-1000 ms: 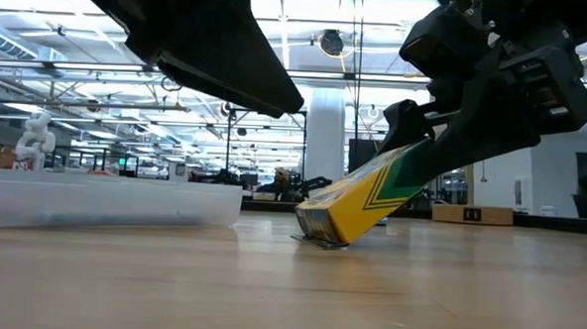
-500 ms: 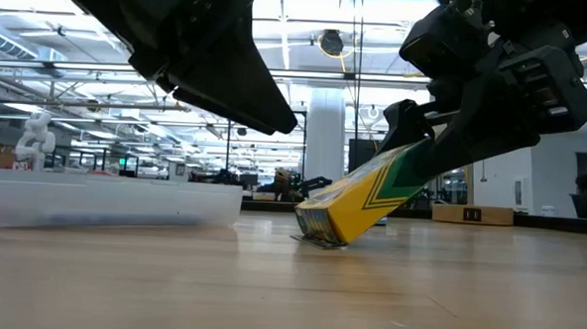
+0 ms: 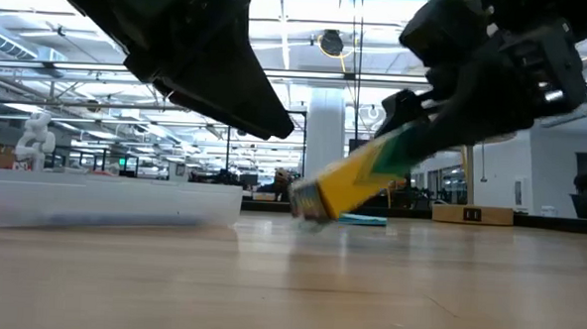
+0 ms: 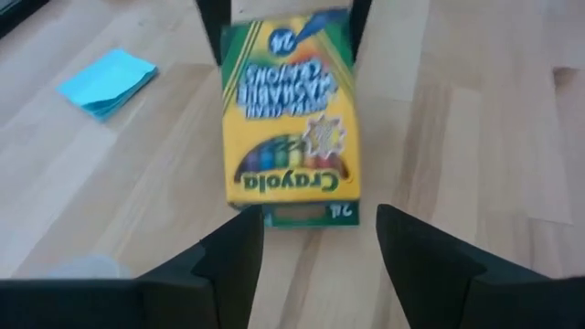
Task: Pack school essentials
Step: Put the yellow crayon box into the supply box
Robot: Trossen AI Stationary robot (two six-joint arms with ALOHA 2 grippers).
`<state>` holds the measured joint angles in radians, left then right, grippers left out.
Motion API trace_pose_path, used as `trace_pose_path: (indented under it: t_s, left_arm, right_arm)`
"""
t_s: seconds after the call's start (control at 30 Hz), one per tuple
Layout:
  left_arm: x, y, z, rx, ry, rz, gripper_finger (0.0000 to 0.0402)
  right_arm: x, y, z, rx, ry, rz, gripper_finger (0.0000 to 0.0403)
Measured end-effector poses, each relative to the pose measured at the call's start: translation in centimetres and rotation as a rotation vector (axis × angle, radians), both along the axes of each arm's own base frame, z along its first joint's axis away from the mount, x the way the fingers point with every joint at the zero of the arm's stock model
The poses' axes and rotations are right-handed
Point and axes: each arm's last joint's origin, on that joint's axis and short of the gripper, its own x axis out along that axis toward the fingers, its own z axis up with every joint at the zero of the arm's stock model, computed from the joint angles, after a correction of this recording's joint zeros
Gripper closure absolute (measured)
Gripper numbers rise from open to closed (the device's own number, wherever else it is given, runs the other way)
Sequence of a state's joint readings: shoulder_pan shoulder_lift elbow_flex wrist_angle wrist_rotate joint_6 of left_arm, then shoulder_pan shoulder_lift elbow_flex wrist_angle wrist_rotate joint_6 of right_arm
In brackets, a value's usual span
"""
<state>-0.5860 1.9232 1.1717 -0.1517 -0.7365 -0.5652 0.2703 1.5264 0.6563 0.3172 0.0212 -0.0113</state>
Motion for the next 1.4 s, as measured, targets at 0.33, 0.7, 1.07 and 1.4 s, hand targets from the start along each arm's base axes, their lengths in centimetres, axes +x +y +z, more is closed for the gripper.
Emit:
trace_pose_path:
  t_s: [0.33,0.7,1.07,1.4]
  left_arm:
    - [-1.0,-1.3,1.7,0.063,-0.111,0.031,0.0165]
    - [-1.2,-2.8,3.0,0.429,-0.151,-0.061,0.0037]
    - [0.2,-2.0,5.0,0.932,-0.01,-0.119,0.0018]
    - [1.3,-1.3,6.6,0.996,-0.049,-0.114,0.008]
  right_arm:
    - [-0.8,-0.2,3.5,0.038,-0.13,-0.003,0.0063]
    - [-1.9,-0.5,6.4,0.15,-0.224,-0.051,0.0063]
    - [-1.9,-0.6,8.3,0.39,-0.327,-0.136,0.0063]
    - [-1.9,-0.4,8.7,0.462,-0.337,-0.101,0.0063]
